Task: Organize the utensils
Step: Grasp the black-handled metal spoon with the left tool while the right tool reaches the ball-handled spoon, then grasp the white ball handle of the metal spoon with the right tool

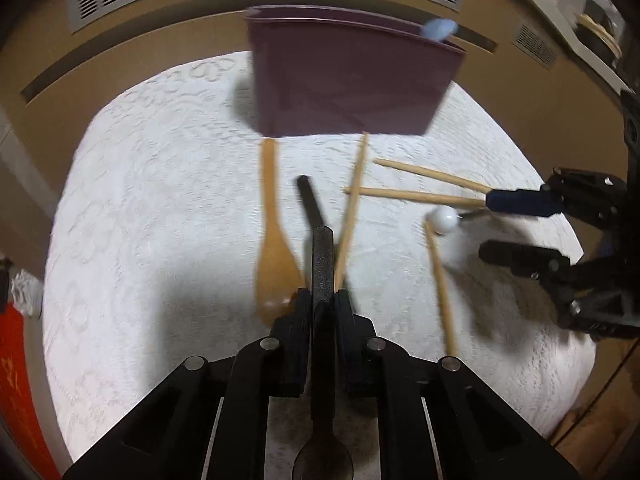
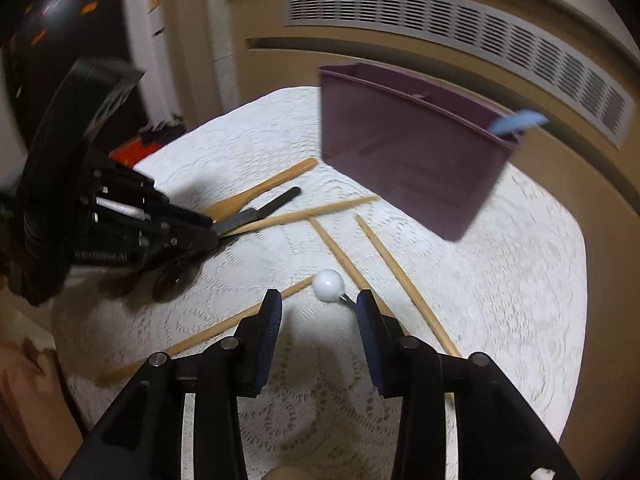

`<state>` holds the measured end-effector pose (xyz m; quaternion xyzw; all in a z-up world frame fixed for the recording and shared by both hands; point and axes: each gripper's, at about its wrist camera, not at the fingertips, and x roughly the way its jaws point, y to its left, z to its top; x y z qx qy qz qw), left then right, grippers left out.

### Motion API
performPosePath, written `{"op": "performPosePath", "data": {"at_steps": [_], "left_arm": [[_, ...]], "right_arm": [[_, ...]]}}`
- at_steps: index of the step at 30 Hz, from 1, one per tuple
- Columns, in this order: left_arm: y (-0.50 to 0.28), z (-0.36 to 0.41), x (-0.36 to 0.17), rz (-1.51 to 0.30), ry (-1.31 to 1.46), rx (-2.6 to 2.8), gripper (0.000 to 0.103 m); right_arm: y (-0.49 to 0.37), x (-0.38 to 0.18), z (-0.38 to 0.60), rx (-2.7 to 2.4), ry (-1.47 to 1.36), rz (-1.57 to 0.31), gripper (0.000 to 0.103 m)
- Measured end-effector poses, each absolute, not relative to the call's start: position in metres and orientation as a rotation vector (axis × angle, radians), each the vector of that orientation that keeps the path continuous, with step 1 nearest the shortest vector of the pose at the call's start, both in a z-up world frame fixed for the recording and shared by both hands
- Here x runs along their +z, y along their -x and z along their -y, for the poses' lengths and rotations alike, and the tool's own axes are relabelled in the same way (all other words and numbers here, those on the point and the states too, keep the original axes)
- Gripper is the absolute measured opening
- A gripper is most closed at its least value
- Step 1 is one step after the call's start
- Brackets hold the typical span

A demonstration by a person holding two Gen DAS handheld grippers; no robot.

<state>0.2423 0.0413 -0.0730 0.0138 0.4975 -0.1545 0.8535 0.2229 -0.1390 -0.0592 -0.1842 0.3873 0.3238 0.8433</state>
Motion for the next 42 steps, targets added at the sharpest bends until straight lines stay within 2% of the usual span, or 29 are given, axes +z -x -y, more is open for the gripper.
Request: {"op": "performPosePath", "data": {"at_steps": [7, 9, 12, 21, 27, 38, 42], "left_arm": [[-0.239, -0.054, -0.076, -1.088, 0.035, -0.359, 0.013], [-0.239, -0.053, -0.079, -1.107, 0.041, -0.368, 0.013], [-0.243, -0.051, -0.083, -1.128, 0.052, -0.378, 0.014], [-0.255, -0.039, -0.083, -1.138, 0.021, -0.369, 0.013], [-0.235, -0.036, -0.07, -1.044, 0.033, -0.35, 0.012], [-0.194, -0.05, 0.023, -0.725, 0.093, -0.335, 0.011], [-0.194, -0.046, 0.041, -0.68, 0.055, -0.338, 0.011]], "right_arm": [[-0.251, -0.083, 0.12, 0.689, 0.46, -0.89, 0.037], [-0.259, -0.085, 0.124, 0.712, 0.399, -0.928, 0.036], [-0.264, -0.086, 0.129, 0.688, 0.366, -0.968, 0.024], [-0.255, -0.075, 0.143, 0.622, 0.27, -0.946, 0.022], [-0.243, -0.051, 0.154, 0.599, 0.169, -0.894, 0.022], [-0.205, 0.012, 0.177, 0.584, 0.034, -0.761, 0.02], [-0.197, 0.036, 0.176, 0.586, 0.04, -0.705, 0.02]]}}
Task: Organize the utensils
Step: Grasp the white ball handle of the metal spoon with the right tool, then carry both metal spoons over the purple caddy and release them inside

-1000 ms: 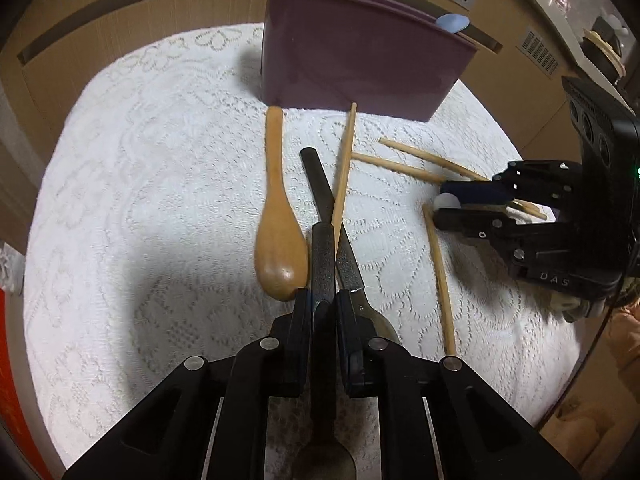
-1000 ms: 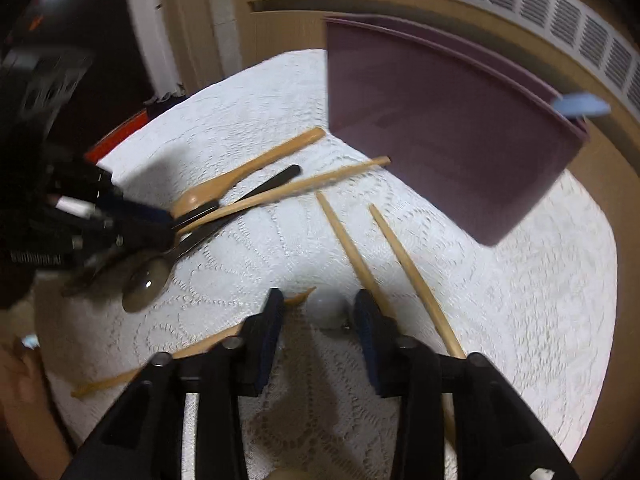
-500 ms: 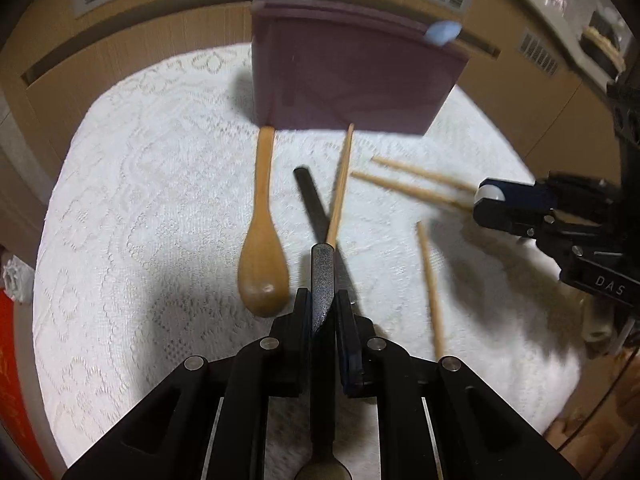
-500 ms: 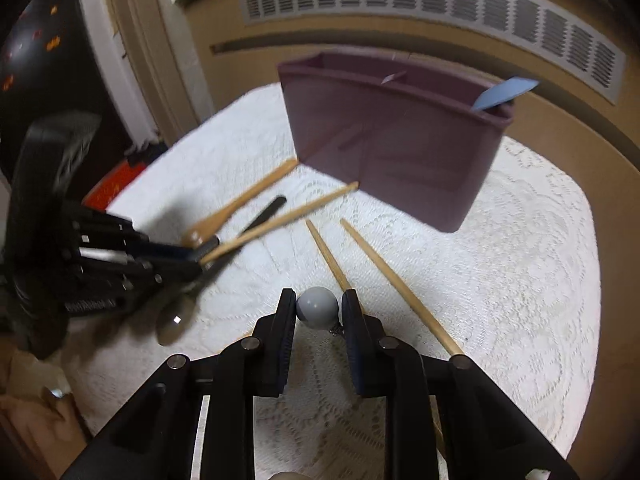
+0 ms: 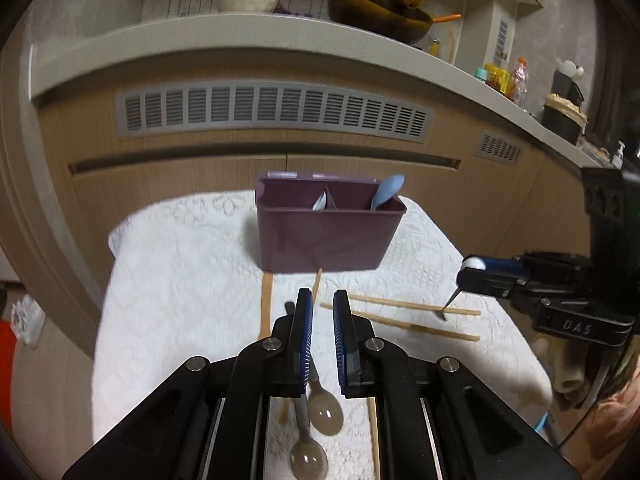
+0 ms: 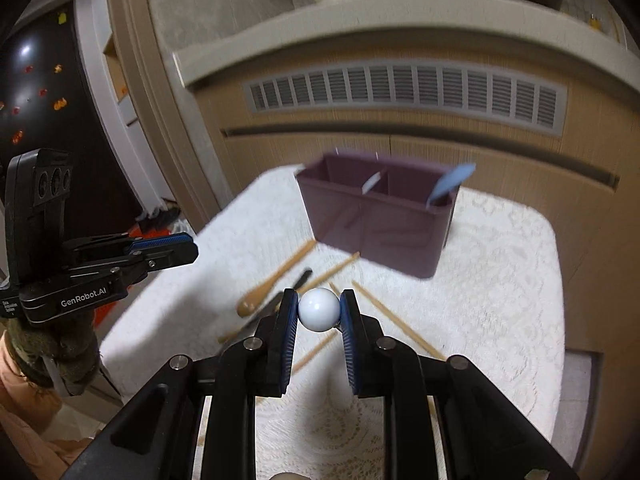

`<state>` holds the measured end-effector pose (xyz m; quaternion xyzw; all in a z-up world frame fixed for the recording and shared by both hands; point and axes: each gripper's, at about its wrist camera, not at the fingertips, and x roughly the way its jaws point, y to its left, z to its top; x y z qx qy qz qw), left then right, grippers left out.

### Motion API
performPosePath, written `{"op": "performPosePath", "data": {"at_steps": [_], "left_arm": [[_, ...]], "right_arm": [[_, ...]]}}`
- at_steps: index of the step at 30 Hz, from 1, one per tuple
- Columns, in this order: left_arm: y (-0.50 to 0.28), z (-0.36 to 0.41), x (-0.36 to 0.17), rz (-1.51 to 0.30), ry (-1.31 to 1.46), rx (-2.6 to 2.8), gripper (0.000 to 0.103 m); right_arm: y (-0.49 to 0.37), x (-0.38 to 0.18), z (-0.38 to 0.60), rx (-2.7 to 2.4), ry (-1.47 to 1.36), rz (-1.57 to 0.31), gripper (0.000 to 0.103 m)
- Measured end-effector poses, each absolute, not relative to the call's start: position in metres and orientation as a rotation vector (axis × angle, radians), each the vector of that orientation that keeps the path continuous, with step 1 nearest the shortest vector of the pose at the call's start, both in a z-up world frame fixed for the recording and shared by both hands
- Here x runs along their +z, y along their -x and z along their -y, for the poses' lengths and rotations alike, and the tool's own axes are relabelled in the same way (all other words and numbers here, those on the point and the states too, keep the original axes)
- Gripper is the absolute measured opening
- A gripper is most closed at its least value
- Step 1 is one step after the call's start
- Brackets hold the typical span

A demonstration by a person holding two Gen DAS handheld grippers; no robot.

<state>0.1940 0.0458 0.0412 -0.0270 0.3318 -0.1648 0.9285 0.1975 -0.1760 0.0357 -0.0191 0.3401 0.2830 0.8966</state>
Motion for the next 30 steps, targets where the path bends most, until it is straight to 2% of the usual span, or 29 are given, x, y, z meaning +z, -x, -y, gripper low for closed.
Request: {"op": "performPosePath", "data": {"at_steps": [3, 5, 7, 13, 14, 17, 19, 22, 23, 24, 30], "left_arm": [[-0.206, -0.042, 0.02, -0.806, 0.01, -0.35, 0.018], [-0.214, -0.042, -0.006, -0.901, 0.003, -0.344, 0.044], [-0.22, -0.041, -0.027, -0.969, 0.012, -0.34, 0.05], [-0.241, -0.032, -0.062, -1.079, -0.002, -0.334, 0.048], [-0.244, -0.029, -0.065, -1.086, -0.02, -0.333, 0.04], [-0.256, -0.021, -0.078, -1.143, -0.064, -0.332, 0.028], [-0.264, -0.021, -0.081, -1.161, -0.044, -0.357, 0.026], [-0.272, -0.023, -0.082, -1.182, -0.006, -0.385, 0.018], [-0.271, -0.021, -0.081, -1.162, -0.021, -0.379, 0.013], [-0.267, -0.019, -0.079, -1.139, -0.048, -0.364, 0.012], [-0.229, -0.02, -0.041, -0.918, 0.005, -0.333, 0.012]], "right_arm": [[-0.195, 0.041, 0.172, 0.575, 0.065, -0.695, 0.02], [-0.196, 0.037, 0.172, 0.571, 0.08, -0.706, 0.02], [-0.197, 0.028, 0.171, 0.567, 0.093, -0.727, 0.02], [-0.205, 0.013, 0.173, 0.572, 0.07, -0.765, 0.02], [-0.207, 0.012, 0.174, 0.57, 0.068, -0.766, 0.02], [-0.208, 0.012, 0.175, 0.57, 0.065, -0.762, 0.02], [-0.207, 0.012, 0.174, 0.573, 0.069, -0.759, 0.02], [-0.204, 0.013, 0.173, 0.578, 0.075, -0.753, 0.02], [-0.203, 0.014, 0.173, 0.578, 0.075, -0.751, 0.02], [-0.202, 0.014, 0.173, 0.577, 0.074, -0.75, 0.02], [-0.196, 0.012, 0.178, 0.573, 0.041, -0.765, 0.02]]}}
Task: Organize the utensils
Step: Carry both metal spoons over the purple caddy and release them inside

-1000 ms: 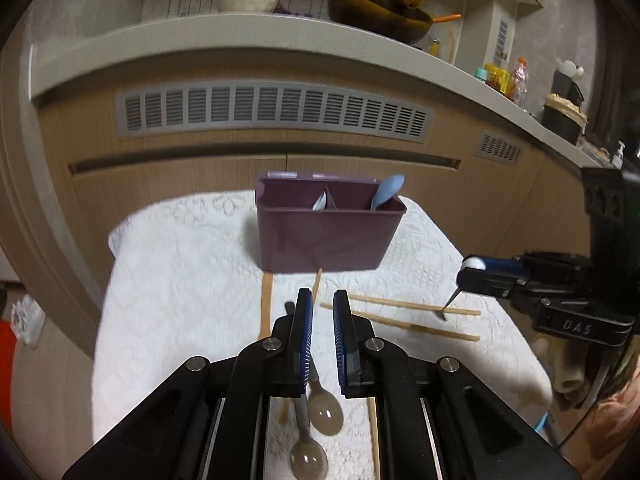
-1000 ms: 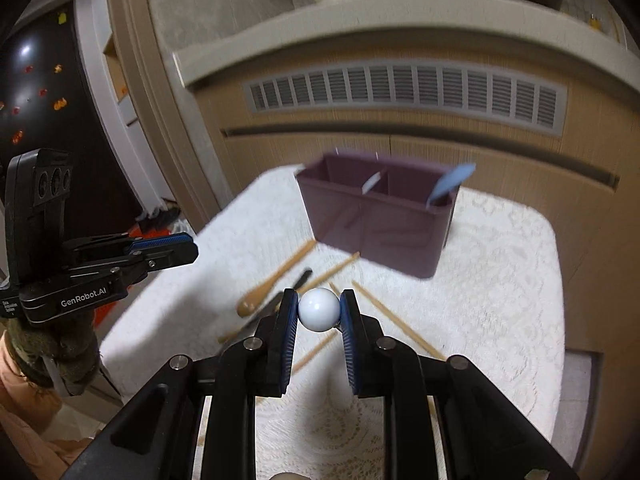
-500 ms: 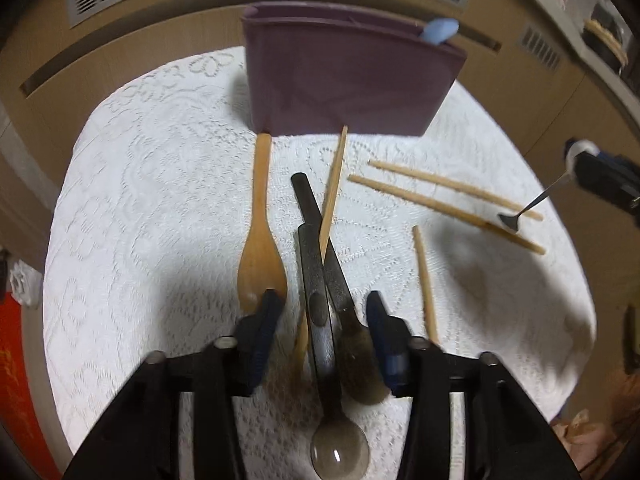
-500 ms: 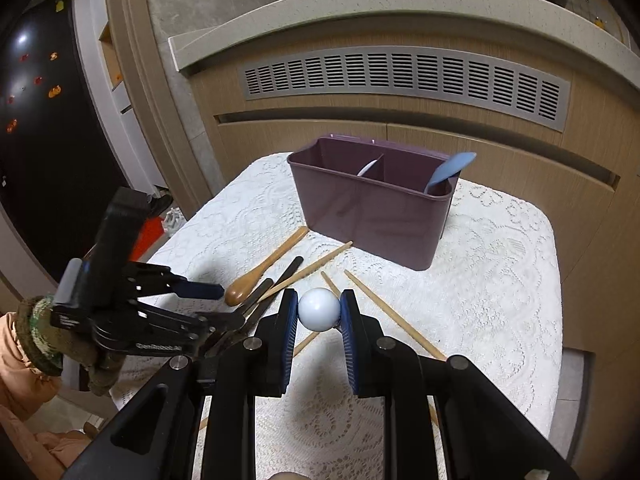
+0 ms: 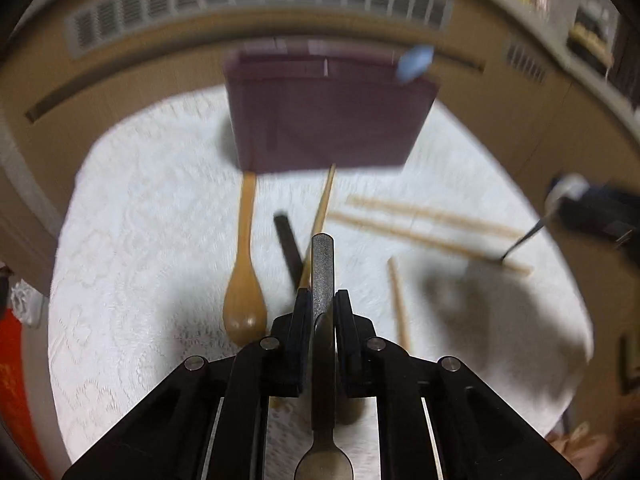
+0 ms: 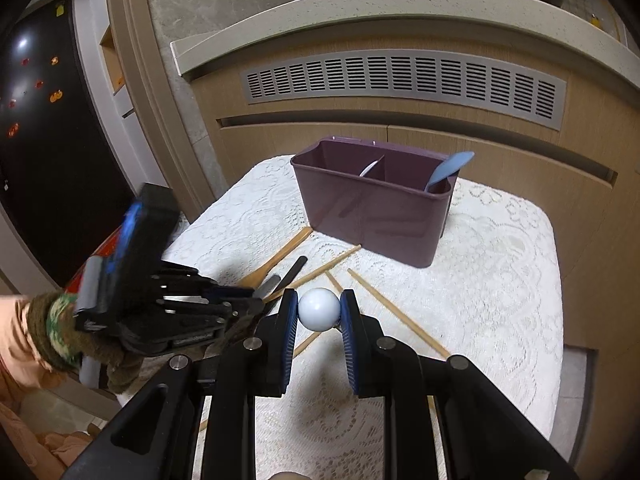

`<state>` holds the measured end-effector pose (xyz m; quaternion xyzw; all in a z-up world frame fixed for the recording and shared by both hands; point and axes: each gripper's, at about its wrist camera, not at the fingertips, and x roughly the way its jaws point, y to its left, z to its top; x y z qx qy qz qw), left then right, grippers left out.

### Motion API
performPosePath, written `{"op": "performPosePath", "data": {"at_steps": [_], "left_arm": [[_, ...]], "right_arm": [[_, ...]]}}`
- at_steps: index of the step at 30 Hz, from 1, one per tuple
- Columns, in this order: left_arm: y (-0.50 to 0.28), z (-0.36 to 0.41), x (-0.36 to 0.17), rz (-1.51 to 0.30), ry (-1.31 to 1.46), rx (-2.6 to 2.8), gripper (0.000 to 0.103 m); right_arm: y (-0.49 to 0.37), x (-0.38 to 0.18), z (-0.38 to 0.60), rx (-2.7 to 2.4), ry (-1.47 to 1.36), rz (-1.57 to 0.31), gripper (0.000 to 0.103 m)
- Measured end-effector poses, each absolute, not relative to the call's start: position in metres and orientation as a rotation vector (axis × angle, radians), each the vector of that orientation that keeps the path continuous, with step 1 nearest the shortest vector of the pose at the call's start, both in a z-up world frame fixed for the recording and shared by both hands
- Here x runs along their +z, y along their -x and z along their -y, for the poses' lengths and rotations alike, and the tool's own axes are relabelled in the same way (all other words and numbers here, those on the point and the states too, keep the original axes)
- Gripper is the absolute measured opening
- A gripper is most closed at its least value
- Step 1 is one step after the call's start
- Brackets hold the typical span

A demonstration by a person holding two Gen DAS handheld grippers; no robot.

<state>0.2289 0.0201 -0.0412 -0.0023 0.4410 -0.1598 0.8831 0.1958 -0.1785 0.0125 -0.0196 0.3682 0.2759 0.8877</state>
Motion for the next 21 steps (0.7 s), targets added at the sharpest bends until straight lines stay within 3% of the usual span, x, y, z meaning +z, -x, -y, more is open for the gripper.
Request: {"op": "performPosePath", "data": {"at_steps": [8, 16, 21], "left_arm": [[-0.195, -0.032, 0.056, -0.567, 0.065, -0.316, 0.012], [-0.22, -0.038, 0.179, -0.201, 0.114, -0.332, 0.012], [-0.261, -0.042, 0.21, -0.091, 0.168, -0.343, 0.012]], "right_arm": [[-0.184, 0.042, 0.18, 0.611, -0.026, -0.703, 0.02], [-0.206, 0.166, 0.187, 0.705, -0.135, -0.46, 0.02], [-0.235, 0.209, 0.188, 0.728, -0.185, -0.379, 0.02]]}}
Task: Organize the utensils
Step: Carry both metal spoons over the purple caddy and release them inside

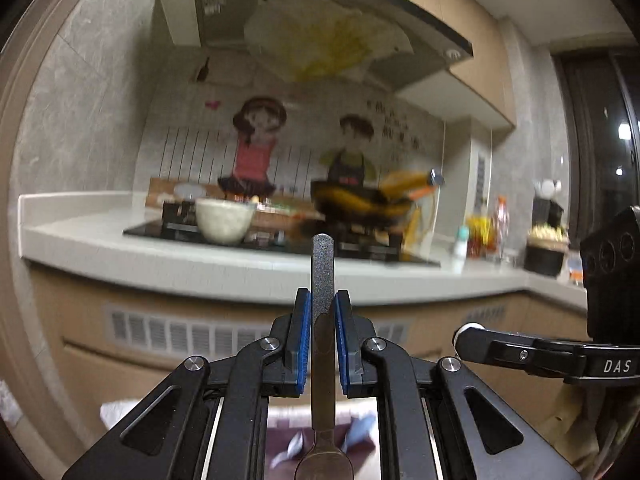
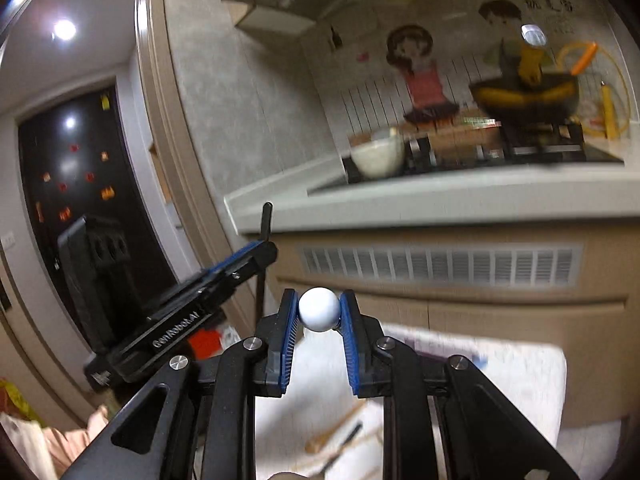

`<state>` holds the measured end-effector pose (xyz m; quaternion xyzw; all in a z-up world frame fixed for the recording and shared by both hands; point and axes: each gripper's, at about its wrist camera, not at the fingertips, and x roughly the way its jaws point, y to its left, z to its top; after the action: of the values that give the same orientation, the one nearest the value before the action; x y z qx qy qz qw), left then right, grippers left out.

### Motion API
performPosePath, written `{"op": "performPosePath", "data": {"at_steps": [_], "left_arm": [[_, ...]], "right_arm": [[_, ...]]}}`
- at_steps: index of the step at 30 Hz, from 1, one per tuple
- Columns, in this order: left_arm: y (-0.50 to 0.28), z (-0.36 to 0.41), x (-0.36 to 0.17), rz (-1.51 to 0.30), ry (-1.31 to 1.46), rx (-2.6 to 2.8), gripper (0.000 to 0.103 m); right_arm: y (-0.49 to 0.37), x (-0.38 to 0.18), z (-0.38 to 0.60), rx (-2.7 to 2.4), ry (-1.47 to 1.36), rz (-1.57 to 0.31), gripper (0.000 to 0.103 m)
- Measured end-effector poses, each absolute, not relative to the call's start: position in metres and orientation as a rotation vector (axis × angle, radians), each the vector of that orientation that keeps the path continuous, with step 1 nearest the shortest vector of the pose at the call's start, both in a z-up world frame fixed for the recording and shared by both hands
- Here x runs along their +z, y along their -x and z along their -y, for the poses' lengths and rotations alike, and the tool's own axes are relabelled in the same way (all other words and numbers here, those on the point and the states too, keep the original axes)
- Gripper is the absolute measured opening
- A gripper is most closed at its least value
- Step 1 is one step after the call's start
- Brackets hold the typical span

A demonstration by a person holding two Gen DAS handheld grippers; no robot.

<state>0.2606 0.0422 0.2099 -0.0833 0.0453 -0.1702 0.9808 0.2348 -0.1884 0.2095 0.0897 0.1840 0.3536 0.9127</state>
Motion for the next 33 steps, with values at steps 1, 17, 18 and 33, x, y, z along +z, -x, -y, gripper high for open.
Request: {"op": "performPosePath", "data": {"at_steps": [1, 17, 18, 33], "left_arm": [[-0.269, -0.044, 0.21, -0.074, 0.17, -0.344, 0.012], [-0.426, -0.033, 0.075, -0.257, 0.231, -0.285, 0.012], [-0.43, -0.033, 0.067, -0.276, 0.231, -0.278, 0.012], [-0.423, -0.027, 0.002, -0.47, 0.221, -0.271, 0.016]], "right_arm": [[-0.242, 0.211, 0.188, 0.727, -0.192, -0.375, 0.02], [-0.368, 0.095, 0.198, 0.679, -0.363, -0.638, 0.02], [-0.371, 0.088, 0.196, 0.679, -0.363, -0.653, 0.02], [-0.386, 0.018, 0.173, 0.579, -0.252, -0.769, 0.023]]}}
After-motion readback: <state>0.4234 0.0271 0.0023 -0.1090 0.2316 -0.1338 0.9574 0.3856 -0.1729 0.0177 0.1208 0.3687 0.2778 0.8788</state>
